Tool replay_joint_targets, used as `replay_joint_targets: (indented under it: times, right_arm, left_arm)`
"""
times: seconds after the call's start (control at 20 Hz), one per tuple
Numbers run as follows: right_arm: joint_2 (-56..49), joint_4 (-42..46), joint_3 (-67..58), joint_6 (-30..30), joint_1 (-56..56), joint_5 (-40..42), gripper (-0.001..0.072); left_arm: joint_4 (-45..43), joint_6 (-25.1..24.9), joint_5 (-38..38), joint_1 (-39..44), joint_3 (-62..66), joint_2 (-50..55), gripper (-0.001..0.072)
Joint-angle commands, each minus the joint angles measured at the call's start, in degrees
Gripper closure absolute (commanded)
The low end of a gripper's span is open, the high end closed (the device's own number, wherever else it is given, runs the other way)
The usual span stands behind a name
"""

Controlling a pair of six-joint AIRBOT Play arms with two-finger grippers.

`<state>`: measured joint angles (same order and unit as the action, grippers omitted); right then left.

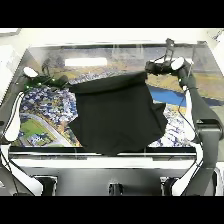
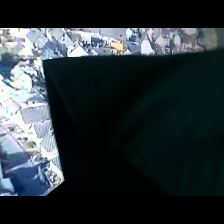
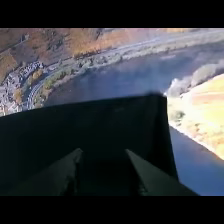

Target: Fold the clothes and pants, and hang the long-sleeved shirts on hangers.

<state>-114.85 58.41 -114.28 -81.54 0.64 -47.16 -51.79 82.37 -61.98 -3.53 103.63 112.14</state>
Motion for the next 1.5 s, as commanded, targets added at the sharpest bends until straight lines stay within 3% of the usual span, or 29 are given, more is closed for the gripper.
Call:
replay_joint_targets:
  times: [0.0,0.05,0.15,0.3,0.4,0.5,0.75,0.95,1.15,1.45]
  right_arm:
    - [-0.74,-0.61,0.0,-4.35,-0.76,-1.38,0.0319]
    - [1.05,-0.48,0.0,-4.37,-2.14,-5.46,0.0317]
    - [4.76,-0.04,0.0,-1.29,-6.12,-16.06,0.0219]
    - [7.45,0.02,0.02,6.4,-13.0,-38.03,0.0212]
    - [7.82,-0.66,3.43,4.42,-16.74,-48.7,0.0211]
    - [9.7,-2.69,10.78,2.69,-19.85,-52.43,0.021]
    - [26.73,-3.04,42.34,8.09,-25.88,-43.98,0.0209]
    - [37.9,-0.61,63.01,10.25,-25.83,-32.35,0.0209]
    - [39.19,0.81,70.93,10.25,-25.83,-26.95,0.0211]
    - [39.19,0.15,72.59,10.99,-25.66,-18.58,0.0229]
  left_arm:
    - [0.9,-0.09,1.31,0.74,0.55,1.75,0.0691]
    - [1.05,-0.11,1.14,0.74,0.68,1.68,0.0692]
    - [1.27,-0.11,0.72,0.68,0.68,1.57,0.0691]
    - [1.25,-0.13,-0.35,0.48,0.68,1.57,0.0691]
    - [1.25,-0.13,-0.79,0.26,0.68,1.53,0.0691]
    - [1.29,-0.13,-1.66,0.13,0.66,1.53,0.0691]
    - [1.29,-0.11,-2.27,0.11,0.66,1.53,0.0691]
    - [1.29,-0.11,-2.75,0.11,0.66,1.53,0.0691]
    - [1.29,-0.11,-3.15,0.11,0.66,1.53,0.0691]
    - [1.31,-0.11,-3.15,0.13,0.66,1.53,0.069]
